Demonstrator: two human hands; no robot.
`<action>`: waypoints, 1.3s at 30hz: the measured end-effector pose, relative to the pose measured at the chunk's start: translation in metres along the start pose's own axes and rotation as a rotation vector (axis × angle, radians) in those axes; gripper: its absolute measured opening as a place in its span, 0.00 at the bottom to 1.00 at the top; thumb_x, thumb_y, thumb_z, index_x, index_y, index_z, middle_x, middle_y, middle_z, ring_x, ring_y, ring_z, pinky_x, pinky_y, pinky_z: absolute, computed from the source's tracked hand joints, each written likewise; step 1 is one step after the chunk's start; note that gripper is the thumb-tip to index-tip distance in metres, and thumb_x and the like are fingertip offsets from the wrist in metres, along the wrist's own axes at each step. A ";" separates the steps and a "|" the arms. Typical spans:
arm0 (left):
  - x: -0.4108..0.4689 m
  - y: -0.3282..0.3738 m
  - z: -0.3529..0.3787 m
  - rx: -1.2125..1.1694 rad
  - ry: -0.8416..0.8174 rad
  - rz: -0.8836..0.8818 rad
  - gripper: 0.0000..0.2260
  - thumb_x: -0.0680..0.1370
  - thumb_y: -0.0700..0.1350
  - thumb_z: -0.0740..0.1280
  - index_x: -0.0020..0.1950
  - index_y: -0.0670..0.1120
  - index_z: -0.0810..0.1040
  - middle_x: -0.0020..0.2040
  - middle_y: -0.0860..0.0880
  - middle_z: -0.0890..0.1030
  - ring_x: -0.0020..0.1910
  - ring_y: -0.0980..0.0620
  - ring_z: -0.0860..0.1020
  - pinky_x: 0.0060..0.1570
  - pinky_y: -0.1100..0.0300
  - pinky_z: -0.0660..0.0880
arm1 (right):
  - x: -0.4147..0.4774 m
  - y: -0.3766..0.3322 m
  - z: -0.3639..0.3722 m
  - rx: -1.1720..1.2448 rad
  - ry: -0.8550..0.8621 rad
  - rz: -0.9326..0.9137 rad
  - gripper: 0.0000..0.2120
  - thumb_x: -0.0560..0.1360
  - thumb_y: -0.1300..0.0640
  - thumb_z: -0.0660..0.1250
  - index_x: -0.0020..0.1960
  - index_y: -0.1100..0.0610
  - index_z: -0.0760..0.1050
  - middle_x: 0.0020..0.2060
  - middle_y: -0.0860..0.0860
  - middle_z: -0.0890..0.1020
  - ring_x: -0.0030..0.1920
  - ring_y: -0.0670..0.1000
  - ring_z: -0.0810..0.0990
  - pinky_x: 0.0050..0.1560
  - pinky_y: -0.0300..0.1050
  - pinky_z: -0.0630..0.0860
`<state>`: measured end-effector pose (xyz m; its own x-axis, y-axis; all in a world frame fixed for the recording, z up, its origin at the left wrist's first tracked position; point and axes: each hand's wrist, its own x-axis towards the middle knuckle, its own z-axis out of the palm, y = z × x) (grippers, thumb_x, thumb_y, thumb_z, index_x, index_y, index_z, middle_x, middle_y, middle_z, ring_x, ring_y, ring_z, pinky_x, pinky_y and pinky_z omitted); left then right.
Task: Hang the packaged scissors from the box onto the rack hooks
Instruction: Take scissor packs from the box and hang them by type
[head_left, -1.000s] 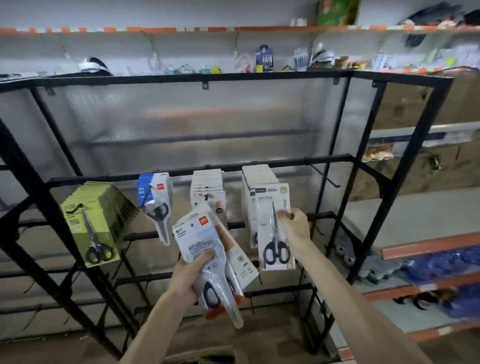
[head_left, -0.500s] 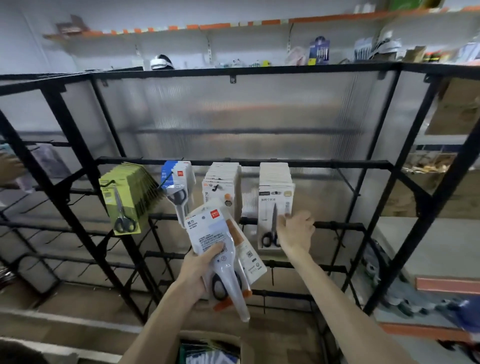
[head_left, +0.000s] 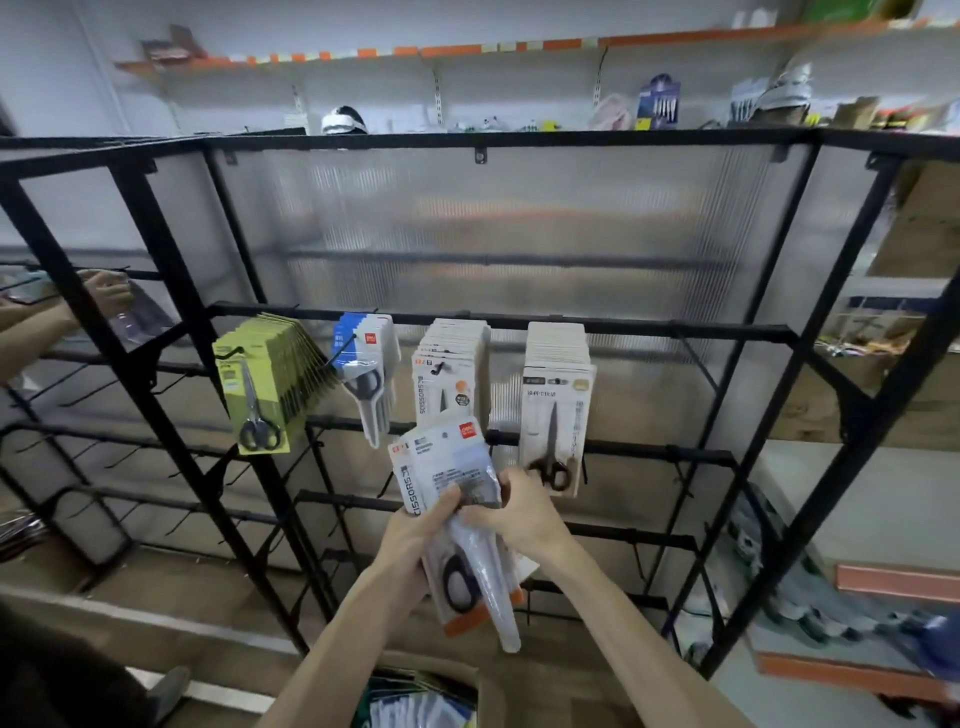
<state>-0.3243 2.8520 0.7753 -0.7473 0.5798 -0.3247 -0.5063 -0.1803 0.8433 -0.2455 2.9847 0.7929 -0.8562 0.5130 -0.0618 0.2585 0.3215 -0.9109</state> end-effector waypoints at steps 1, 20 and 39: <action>-0.002 0.000 -0.002 0.007 0.001 -0.007 0.26 0.69 0.46 0.77 0.62 0.35 0.80 0.55 0.35 0.85 0.55 0.36 0.84 0.57 0.45 0.79 | -0.003 0.000 -0.001 0.051 0.014 0.002 0.21 0.67 0.49 0.79 0.55 0.55 0.78 0.49 0.49 0.85 0.51 0.50 0.84 0.54 0.51 0.81; 0.022 0.065 -0.118 0.133 -0.077 -0.025 0.18 0.73 0.36 0.76 0.62 0.37 0.80 0.53 0.37 0.86 0.51 0.36 0.85 0.51 0.44 0.81 | -0.005 -0.060 0.099 0.385 0.288 0.091 0.16 0.80 0.56 0.68 0.60 0.56 0.63 0.52 0.50 0.75 0.49 0.45 0.79 0.38 0.31 0.76; 0.070 0.146 -0.268 0.255 0.065 0.071 0.11 0.73 0.36 0.77 0.54 0.44 0.83 0.48 0.46 0.88 0.43 0.49 0.87 0.40 0.55 0.83 | 0.114 -0.141 0.194 0.275 0.432 -0.022 0.03 0.80 0.55 0.66 0.53 0.54 0.77 0.49 0.51 0.84 0.49 0.48 0.84 0.49 0.45 0.81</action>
<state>-0.5660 2.6536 0.7608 -0.8073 0.5192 -0.2805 -0.3328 -0.0080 0.9430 -0.4661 2.8434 0.8353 -0.5819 0.8093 0.0802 0.0652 0.1447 -0.9873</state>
